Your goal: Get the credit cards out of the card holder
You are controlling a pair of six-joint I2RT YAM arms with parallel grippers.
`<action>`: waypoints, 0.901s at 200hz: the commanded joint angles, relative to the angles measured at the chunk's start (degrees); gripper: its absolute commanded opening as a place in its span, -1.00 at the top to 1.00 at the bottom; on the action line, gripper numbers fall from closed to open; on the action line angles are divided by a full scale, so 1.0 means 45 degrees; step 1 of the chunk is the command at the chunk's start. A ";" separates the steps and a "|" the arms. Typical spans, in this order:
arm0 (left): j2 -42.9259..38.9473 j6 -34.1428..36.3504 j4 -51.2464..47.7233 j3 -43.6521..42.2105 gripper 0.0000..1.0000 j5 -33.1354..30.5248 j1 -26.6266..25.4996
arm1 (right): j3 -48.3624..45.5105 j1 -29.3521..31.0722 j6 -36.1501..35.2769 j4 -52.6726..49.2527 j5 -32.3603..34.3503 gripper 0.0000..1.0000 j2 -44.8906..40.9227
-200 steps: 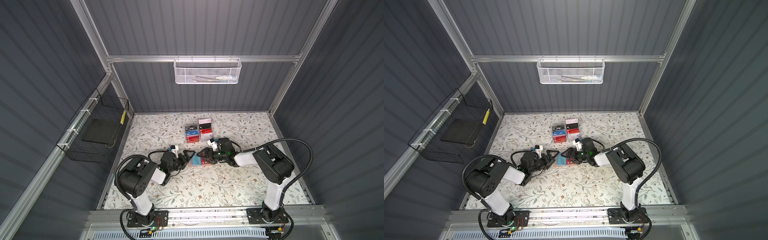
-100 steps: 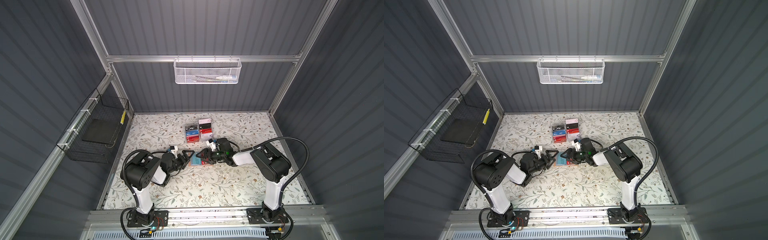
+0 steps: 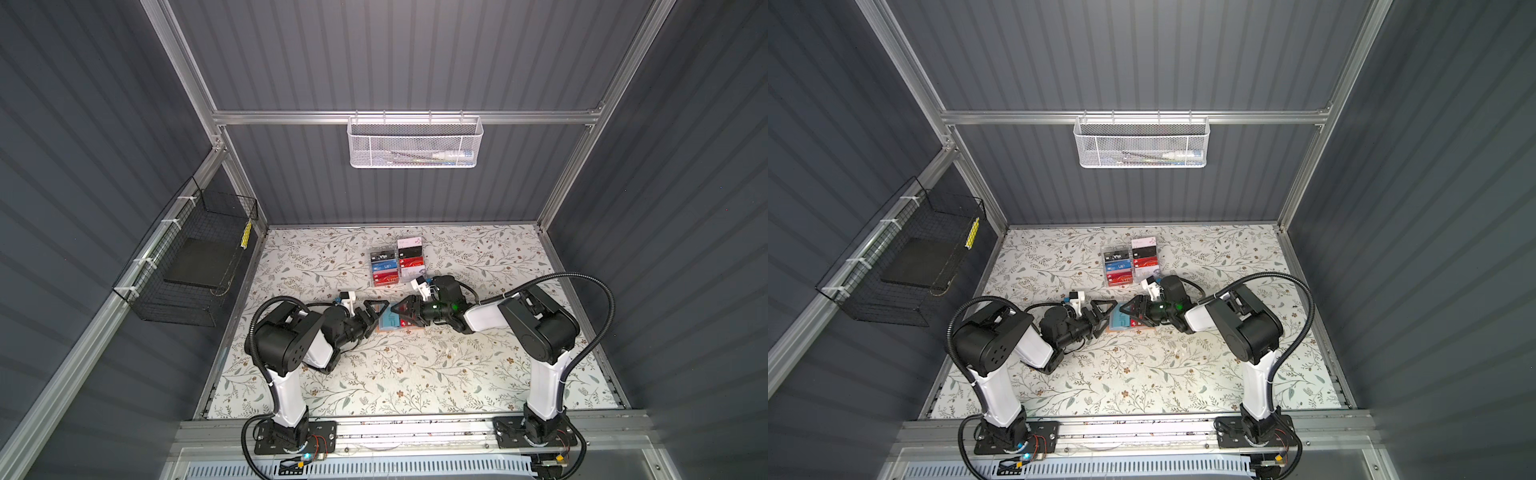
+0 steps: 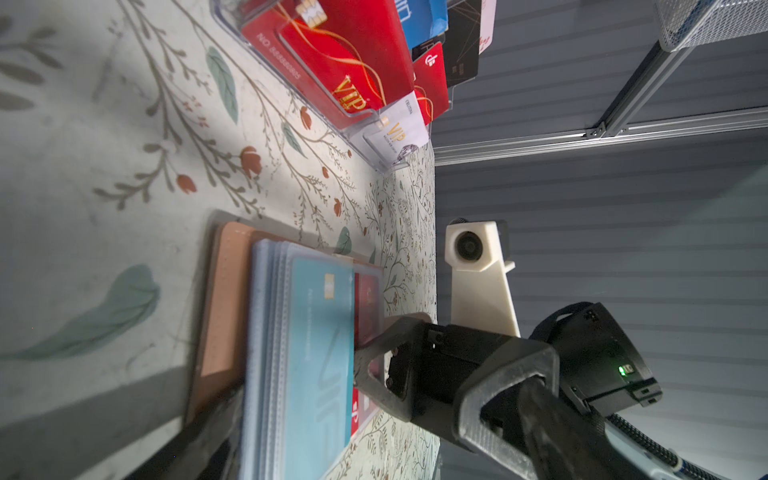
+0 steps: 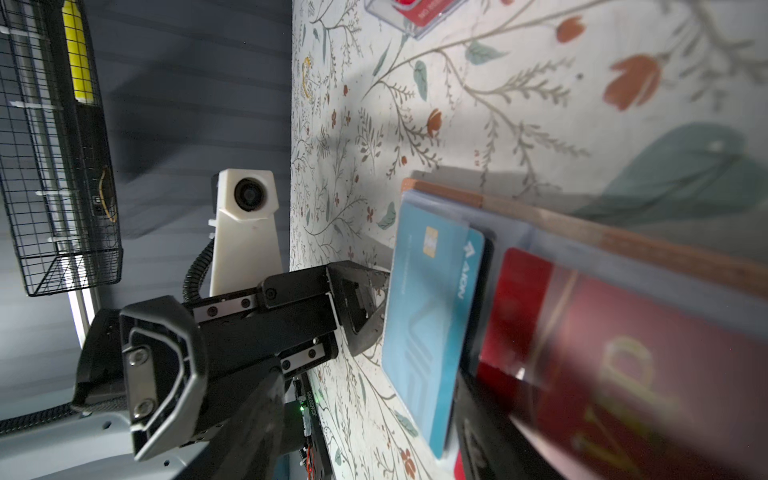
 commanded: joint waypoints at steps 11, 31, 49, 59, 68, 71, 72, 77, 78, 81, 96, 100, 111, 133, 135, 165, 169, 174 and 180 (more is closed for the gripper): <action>0.0525 -0.0049 -0.0272 -0.0037 -1.00 0.0267 0.0039 | -0.0116 0.0114 0.0486 0.1424 -0.0578 -0.28 0.0436; 0.0572 -0.0028 -0.0256 -0.0038 -1.00 0.0273 0.0031 | -0.0106 0.0129 0.0615 0.1672 -0.0658 -0.27 0.0535; 0.0566 -0.0039 -0.0226 -0.0038 -1.00 0.0265 0.0037 | -0.0060 0.0156 0.0601 0.1656 -0.0697 -0.25 0.0590; 0.0542 -0.0048 -0.0236 -0.0039 -1.00 0.0268 0.0033 | -0.0019 0.0190 0.0593 0.1656 -0.0735 -0.24 0.0631; 0.0518 -0.0049 -0.0233 -0.0041 -1.00 0.0268 0.0030 | 0.0019 0.0209 0.0594 0.1658 -0.0755 -0.23 0.0663; 0.0511 -0.0049 -0.0231 -0.0048 -1.00 0.0263 0.0028 | 0.0023 0.0222 0.0586 0.1656 -0.0757 -0.22 0.0654; 0.0510 -0.0049 -0.0239 -0.0053 -1.00 0.0265 0.0037 | 0.0022 0.0217 0.0582 0.1656 -0.0757 -0.22 0.0664; 0.0491 -0.0049 -0.0238 -0.0072 -1.00 0.0269 0.0037 | 0.0021 0.0239 0.0591 0.1656 -0.0757 -0.22 0.0664; 0.0490 -0.0049 -0.0243 -0.0075 -1.00 0.0268 0.0042 | 0.0021 0.0236 0.0594 0.1656 -0.0757 -0.22 0.0668; 0.0492 -0.0049 -0.0232 -0.0072 -1.00 0.0258 0.0032 | 0.0021 0.0233 0.0596 0.1656 -0.0766 -0.21 0.0670; 0.0489 -0.0037 -0.0208 -0.0115 -1.00 0.0248 0.0042 | -0.0011 0.0232 0.0652 0.1801 -0.0813 -0.19 0.0658; 0.0490 -0.0048 -0.0209 -0.0116 -1.00 0.0232 0.0036 | -0.0018 0.0243 0.0667 0.1856 -0.0813 -0.18 0.0653; 0.0484 -0.0050 -0.0174 -0.0140 -1.00 0.0236 0.0040 | -0.0056 0.0242 0.0731 0.1959 -0.0835 -0.16 0.0635; 0.0489 -0.0141 -0.0058 -0.0191 -1.00 0.0166 0.0047 | -0.0077 0.0239 0.0767 0.2039 -0.0852 -0.14 0.0651; 0.0490 -0.0184 -0.0024 -0.0203 -1.00 0.0164 0.0047 | -0.0077 0.0248 0.0781 0.2044 -0.0854 -0.14 0.0653; 0.0612 -0.0436 0.0411 -0.0233 -1.00 0.0036 0.0047 | -0.0057 0.0245 0.0909 0.2147 -0.0880 -0.10 0.0765; 0.0620 -0.0478 0.0471 -0.0233 -1.00 0.0014 0.0047 | -0.0047 0.0247 0.0909 0.2149 -0.0874 -0.09 0.0770; 0.0642 -0.0516 0.0550 -0.0248 -1.00 -0.0001 0.0047 | -0.0057 0.0237 0.0909 0.2126 -0.0874 -0.09 0.0776; 0.0694 -0.0575 0.0618 -0.0252 -1.00 -0.0031 0.0047 | -0.0056 0.0250 0.0890 0.2114 -0.0855 -0.08 0.0772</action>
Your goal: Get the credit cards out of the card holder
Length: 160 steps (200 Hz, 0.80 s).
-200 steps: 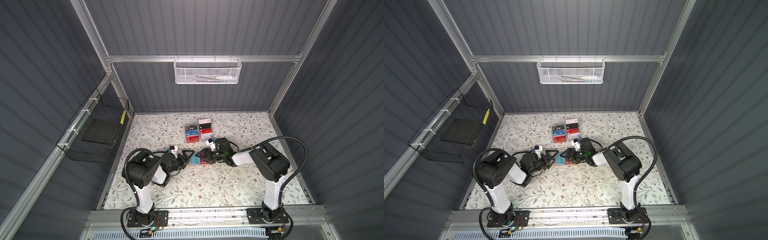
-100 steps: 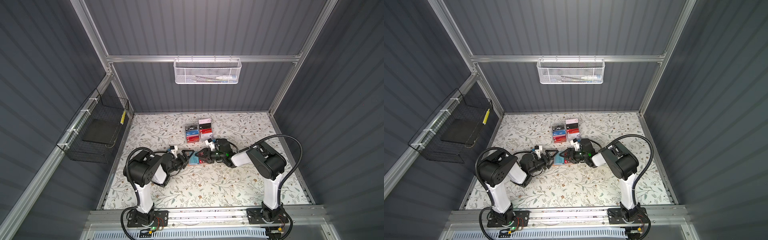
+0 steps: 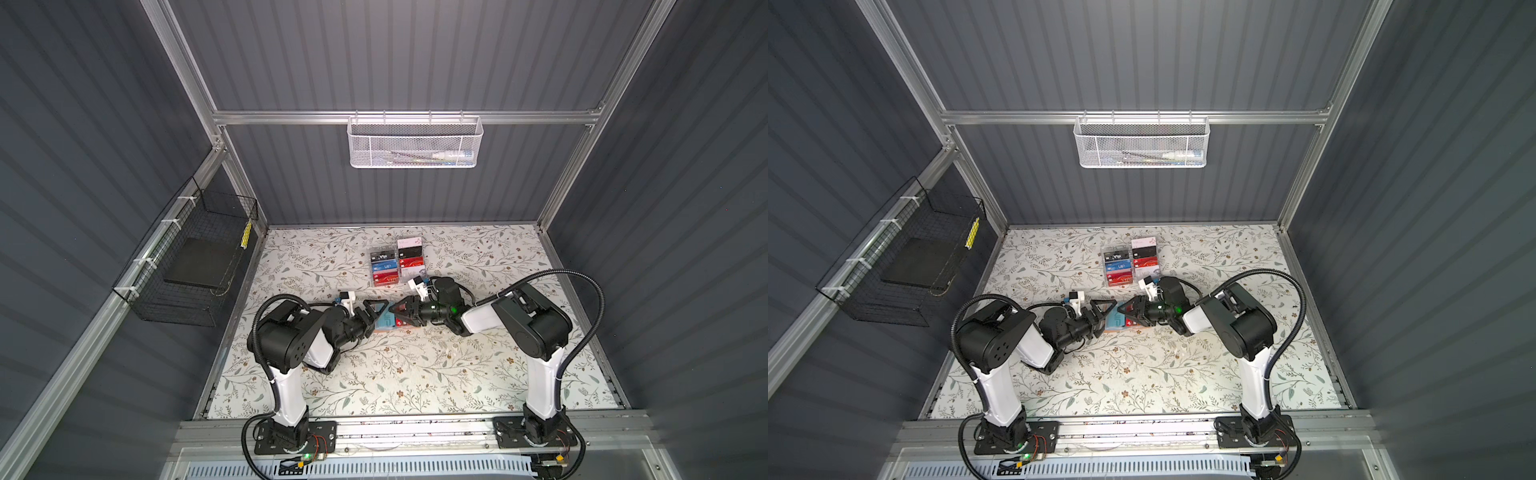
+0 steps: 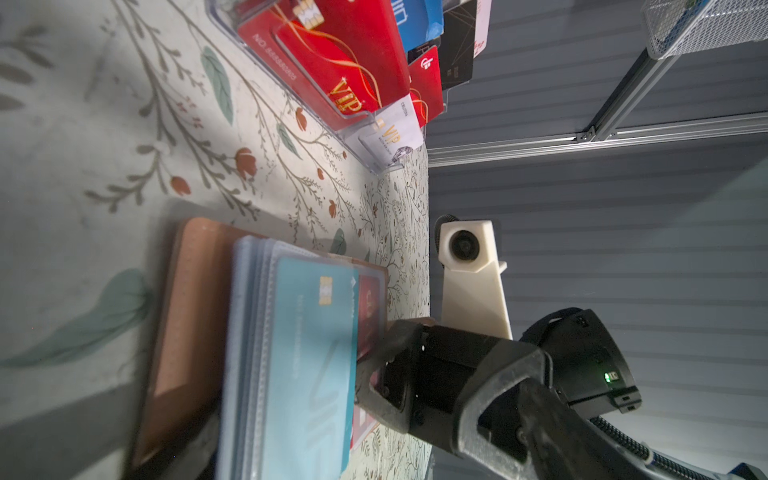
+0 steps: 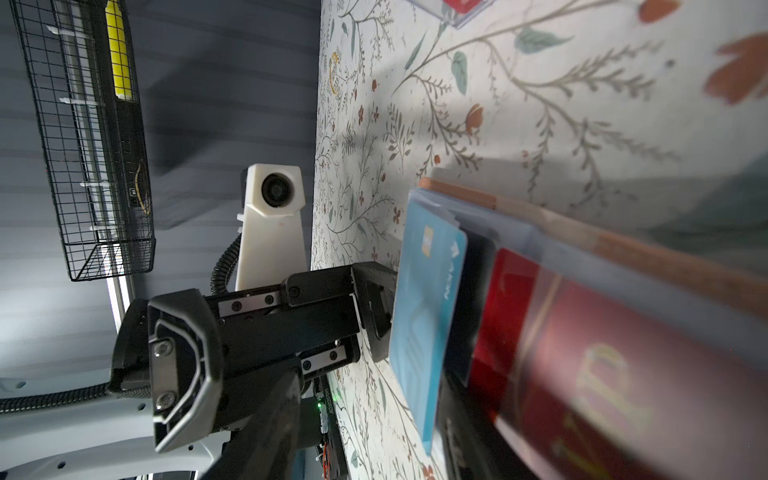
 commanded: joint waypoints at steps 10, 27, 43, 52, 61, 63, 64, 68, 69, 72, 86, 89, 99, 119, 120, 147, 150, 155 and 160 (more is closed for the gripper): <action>0.0468 -0.0347 0.0244 -0.0272 -1.00 -0.0165 0.0003 | 0.0011 0.0121 -0.0011 0.0387 -0.0322 -0.08 0.0180; 0.0560 -0.0479 0.0448 -0.0272 -1.00 -0.0223 0.0003 | 0.0084 0.0178 -0.0245 0.0002 -0.0228 -0.06 0.0156; 0.0601 -0.0500 0.0466 -0.0262 -1.00 -0.0238 0.0003 | 0.0148 0.0250 -0.0385 -0.0239 -0.0184 -0.05 0.0158; 0.0613 -0.0504 0.0462 -0.0257 -1.00 -0.0227 0.0003 | 0.0167 0.0273 -0.0390 -0.0249 -0.0183 -0.04 0.0189; 0.0637 -0.0505 0.0486 -0.0235 -1.00 -0.0202 0.0003 | 0.0187 0.0315 -0.0390 -0.0240 -0.0193 -0.04 0.0196; 0.0655 -0.0505 0.0496 -0.0234 -1.00 -0.0200 0.0003 | 0.0187 0.0311 -0.0376 -0.0230 -0.0200 -0.04 0.0202; 0.0661 -0.0495 0.0504 -0.0243 -1.00 -0.0203 0.0003 | 0.0187 0.0313 -0.0373 -0.0226 -0.0202 -0.04 0.0209; 0.0672 -0.0505 0.0512 -0.0245 -1.00 -0.0187 -0.0007 | 0.0187 0.0317 -0.0361 -0.0161 -0.0203 -0.03 0.0216; 0.0669 -0.0505 0.0522 -0.0239 -1.00 -0.0187 -0.0002 | 0.0187 0.0326 -0.0346 -0.0152 -0.0212 -0.03 0.0226; 0.0702 -0.0512 0.0528 -0.0251 -1.00 -0.0181 0.0003 | 0.0187 0.0339 -0.0334 -0.0097 -0.0221 -0.03 0.0235; 0.0731 -0.0507 0.0584 -0.0272 -1.00 -0.0200 0.0003 | 0.0247 0.0371 -0.0240 0.0018 -0.0261 -0.01 0.0348; 0.0744 -0.0493 0.0583 -0.0272 -1.00 -0.0183 0.0003 | 0.0246 0.0381 -0.0208 0.0056 -0.0276 0.00 0.0380; 0.0789 -0.0502 0.0615 -0.0274 -1.00 -0.0177 0.0003 | 0.0228 0.0411 -0.0093 0.0293 -0.0300 0.02 0.0450; 0.0953 -0.0594 0.0868 -0.0272 -1.00 -0.0183 0.0003 | 0.0149 0.0407 0.0202 0.0904 -0.0393 0.05 0.0529; 0.0966 -0.0598 0.0885 -0.0272 -1.00 -0.0175 0.0003 | 0.0138 0.0400 0.0209 0.0927 -0.0396 0.05 0.0529; 0.1182 -0.0671 0.1114 -0.0272 -1.00 -0.0167 0.0003 | 0.0089 0.0434 0.0527 0.1627 -0.0452 0.10 0.0717; 0.1198 -0.0665 0.1144 -0.0282 -1.00 -0.0157 0.0003 | 0.0075 0.0455 0.0579 0.1758 -0.0471 0.10 0.0743; 0.1228 -0.0699 0.1215 -0.0291 -1.00 -0.0166 0.0002 | 0.0053 0.0457 0.0698 0.1948 -0.0505 0.11 0.0782; 0.1251 -0.0683 0.1254 -0.0310 -1.00 -0.0165 0.0003 | 0.0014 0.0462 0.0819 0.2207 -0.0525 0.12 0.0819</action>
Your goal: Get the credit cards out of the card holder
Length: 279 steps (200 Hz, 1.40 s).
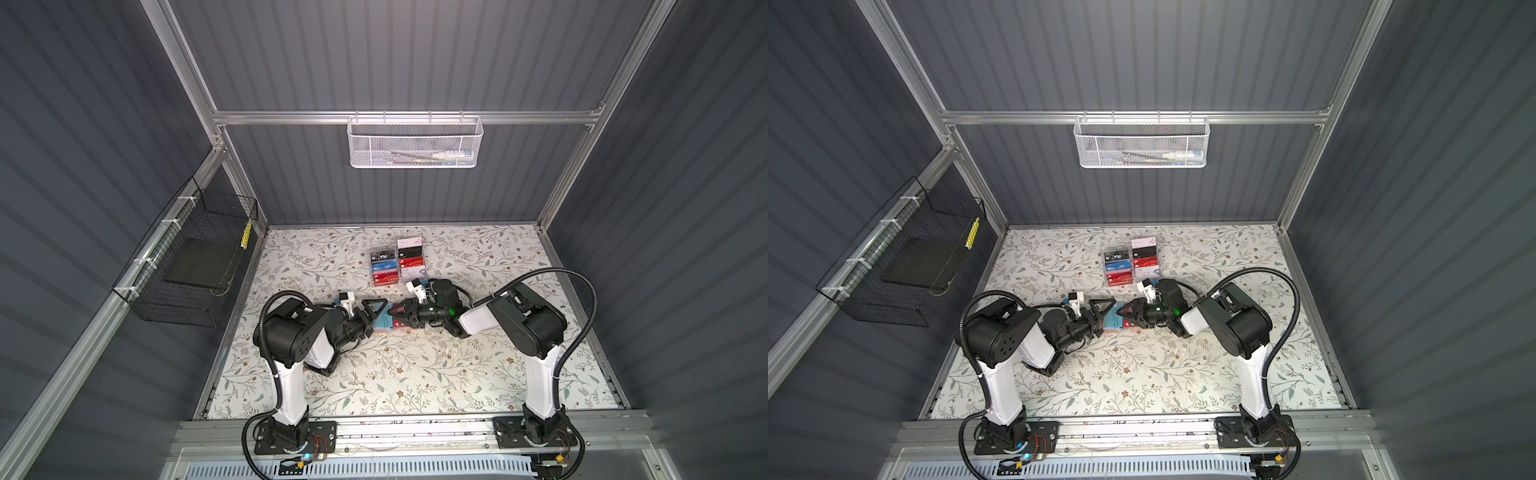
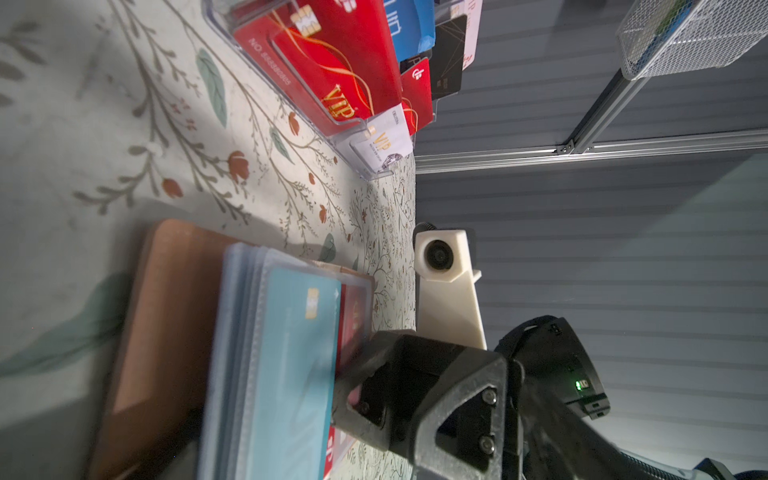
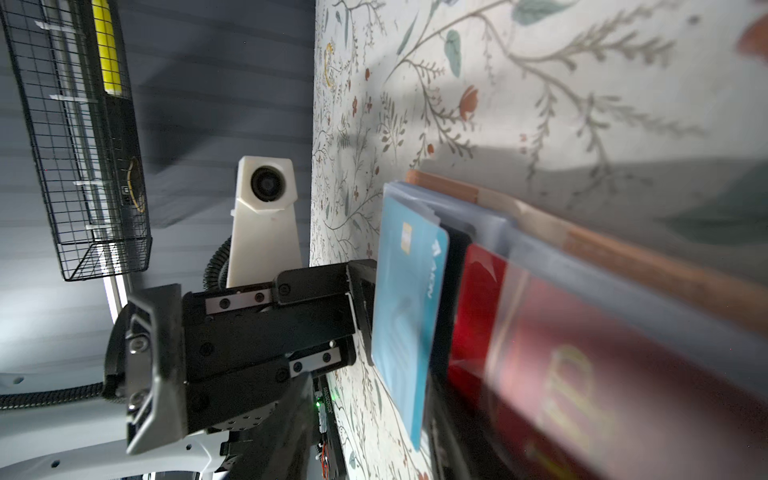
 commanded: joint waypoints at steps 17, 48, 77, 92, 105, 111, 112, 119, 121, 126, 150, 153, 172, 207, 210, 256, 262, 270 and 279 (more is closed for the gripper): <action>0.0503 0.0038 -0.0205 -0.0230 -1.00 -0.0070 0.0003 | -0.0076 0.0248 0.0895 0.2292 -0.0636 0.14 0.0485; 0.0444 0.0042 -0.0198 -0.0285 -1.00 -0.0086 0.0003 | 0.0044 0.0290 0.0389 0.1426 -0.0521 0.20 0.0364; 0.0422 0.0009 -0.0208 -0.0263 -1.00 -0.0137 0.0003 | 0.0196 0.0391 -0.0273 0.0350 -0.0369 0.22 0.0190; 0.0405 0.0014 -0.0228 -0.0249 -1.00 -0.0159 0.0003 | 0.0241 0.0451 -0.0342 0.0215 -0.0349 0.25 0.0190; 0.0389 -0.0001 -0.0234 -0.0248 -1.00 -0.0162 0.0003 | 0.0331 0.0506 -0.0412 0.0050 -0.0368 0.27 0.0253; 0.0381 0.0016 -0.0248 -0.0248 -1.00 -0.0167 0.0003 | 0.0358 0.0543 -0.0423 0.0033 -0.0369 0.27 0.0268; 0.0372 0.0007 -0.0250 -0.0248 -1.00 -0.0174 0.0003 | 0.0360 0.0545 -0.0433 0.0028 -0.0369 0.27 0.0280; 0.0347 0.0018 -0.0268 -0.0249 -1.00 -0.0178 0.0003 | 0.0399 0.0590 -0.0442 0.0003 -0.0369 0.27 0.0312; 0.0345 0.0028 -0.0270 -0.0248 -1.00 -0.0171 0.0003 | 0.0411 0.0601 -0.0442 0.0003 -0.0383 0.27 0.0322; 0.0344 0.0019 -0.0285 -0.0257 -1.00 -0.0177 0.0003 | 0.0431 0.0615 -0.0445 0.0003 -0.0388 0.28 0.0332; 0.0323 0.0028 -0.0266 -0.0286 -1.00 -0.0201 0.0004 | 0.0441 0.0651 -0.0500 -0.0036 -0.0391 0.31 0.0289; 0.0312 0.0029 -0.0270 -0.0282 -1.00 -0.0201 0.0003 | 0.0441 0.0657 -0.0518 -0.0048 -0.0389 0.32 0.0277; 0.0301 0.0038 -0.0256 -0.0307 -1.00 -0.0201 0.0002 | 0.0421 0.0647 -0.0588 -0.0103 -0.0364 0.34 0.0217; 0.0344 0.0021 -0.0120 -0.0383 -1.00 -0.0206 0.0003 | 0.0345 0.0553 -0.0644 -0.0240 -0.0254 0.44 0.0098; 0.0344 0.0019 -0.0115 -0.0375 -1.00 -0.0200 0.0003 | 0.0334 0.0542 -0.0638 -0.0250 -0.0252 0.45 0.0097; 0.0387 -0.0011 -0.0007 -0.0434 -1.00 -0.0169 0.0018 | 0.0227 0.0353 -0.0545 -0.0134 -0.0232 0.64 0.0058; 0.0364 -0.0001 -0.0010 -0.0424 -1.00 -0.0171 0.0023 | 0.0211 0.0314 -0.0540 -0.0109 -0.0232 0.66 0.0040; 0.0373 -0.0010 -0.0017 -0.0424 -1.00 -0.0163 0.0024 | 0.0178 0.0267 -0.0521 -0.0079 -0.0242 0.67 0.0019; 0.0365 0.0002 -0.0031 -0.0426 -1.00 -0.0152 0.0023 | 0.0168 0.0246 -0.0501 -0.0028 -0.0252 0.70 -0.0001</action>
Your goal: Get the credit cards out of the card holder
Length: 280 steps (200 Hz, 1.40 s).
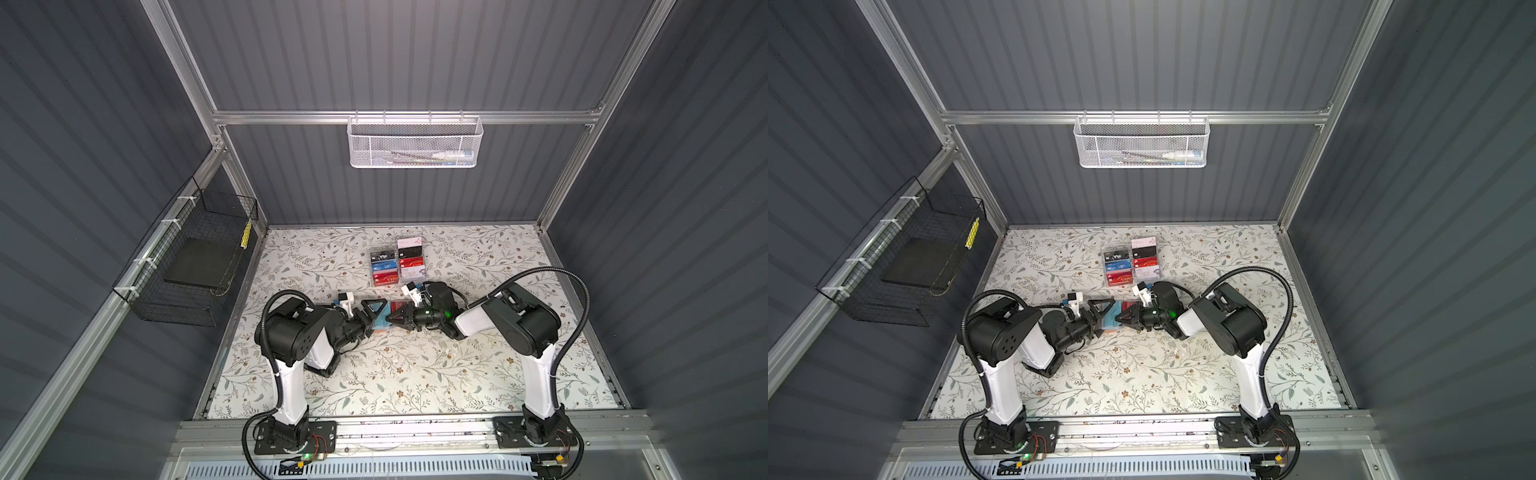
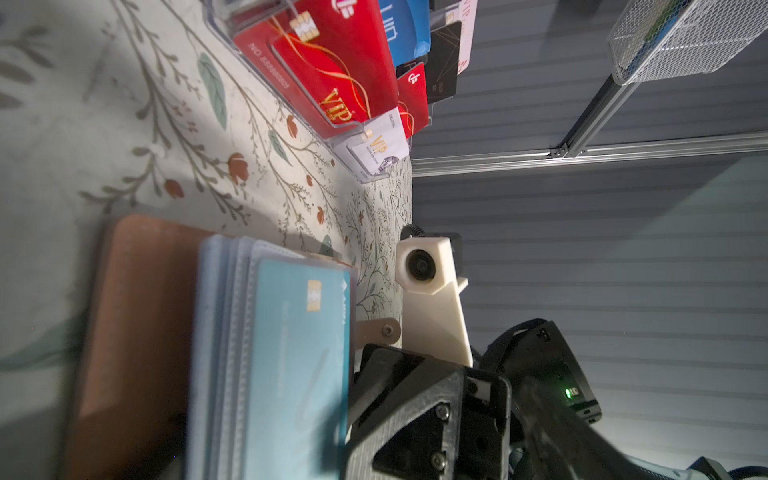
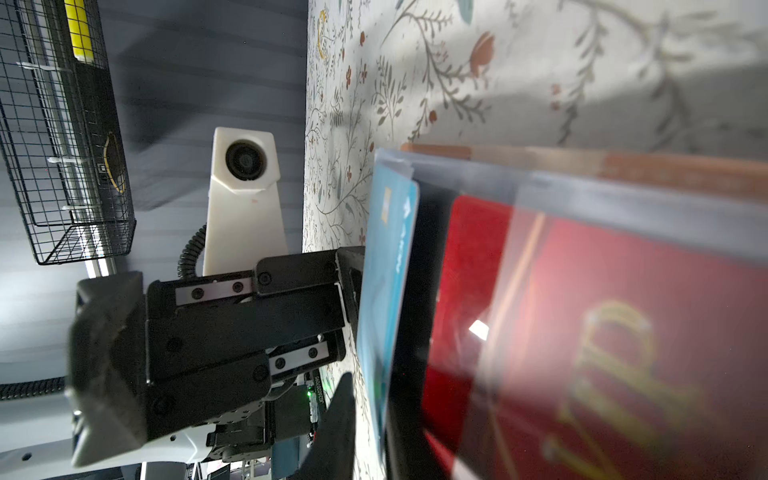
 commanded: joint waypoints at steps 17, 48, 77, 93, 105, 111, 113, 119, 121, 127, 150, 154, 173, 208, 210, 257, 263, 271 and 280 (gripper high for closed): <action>0.0263 0.0118 -0.0415 -0.0290 -1.00 -0.0053 0.0040 | -0.0065 -0.0127 0.0007 0.0481 -0.0242 0.73 -0.0366; 0.0274 0.0137 -0.0395 -0.0364 -1.00 -0.0082 0.0043 | -0.0094 -0.0194 0.0085 0.0504 -0.0228 0.74 -0.0350; 0.0293 0.0173 -0.0375 -0.0395 -1.00 -0.0079 0.0062 | -0.0173 -0.0310 0.0231 0.0641 -0.0208 0.75 -0.0301; 0.0301 0.0173 -0.0376 -0.0395 -1.00 -0.0065 0.0062 | -0.0192 -0.0359 0.0336 0.0773 -0.0228 0.76 -0.0272; 0.0301 0.0164 -0.0373 -0.0377 -1.00 -0.0054 0.0076 | -0.0222 -0.0418 0.0409 0.0834 -0.0228 0.76 -0.0228; 0.0302 0.0164 -0.0375 -0.0374 -1.00 -0.0047 0.0080 | -0.0246 -0.0427 0.0437 0.0879 -0.0228 0.76 -0.0232; 0.0301 0.0142 -0.0366 -0.0368 -1.00 -0.0041 0.0081 | -0.0250 -0.0443 0.0439 0.0891 -0.0228 0.76 -0.0223; 0.0293 0.0137 -0.0362 -0.0367 -1.00 -0.0043 0.0081 | -0.0249 -0.0477 0.0458 0.0894 -0.0245 0.76 -0.0215; 0.0284 0.0135 -0.0373 -0.0366 -1.00 -0.0045 0.0081 | -0.0251 -0.0484 0.0458 0.0894 -0.0247 0.76 -0.0209; 0.0281 0.0136 -0.0376 -0.0366 -1.00 -0.0046 0.0081 | -0.0264 -0.0514 0.0464 0.0916 -0.0232 0.76 -0.0213; 0.0242 0.0140 -0.0396 -0.0355 -1.00 -0.0016 0.0100 | -0.0327 -0.0569 0.0532 0.1000 -0.0228 0.76 -0.0194; 0.0242 0.0150 -0.0410 -0.0365 -1.00 -0.0011 0.0101 | -0.0329 -0.0587 0.0551 0.1021 -0.0228 0.77 -0.0188; 0.0264 0.0137 -0.0415 -0.0346 -1.00 0.0018 0.0102 | -0.0329 -0.0610 0.0628 0.1109 -0.0266 0.80 -0.0126; 0.0227 0.0125 -0.0488 -0.0268 -1.00 0.0080 0.0122 | -0.0253 -0.0620 0.0688 0.1169 -0.0345 0.83 -0.0058; 0.0224 0.0118 -0.0492 -0.0273 -1.00 0.0083 0.0126 | -0.0247 -0.0623 0.0692 0.1168 -0.0359 0.83 -0.0053; 0.0137 0.0189 -0.0581 -0.0298 -1.00 0.0092 0.0155 | -0.0240 -0.0668 0.0722 0.1235 -0.0364 0.90 -0.0011; 0.0118 0.0172 -0.0572 -0.0305 -1.00 0.0100 0.0159 | -0.0266 -0.0703 0.0732 0.1237 -0.0384 0.91 -0.0036; 0.0109 0.0189 -0.0587 -0.0314 -1.00 0.0108 0.0179 | -0.0288 -0.0745 0.0732 0.1226 -0.0398 0.93 -0.0072; 0.0099 0.0174 -0.0573 -0.0338 -1.00 0.0101 0.0199 | -0.0322 -0.0821 0.0730 0.1208 -0.0403 0.95 -0.0115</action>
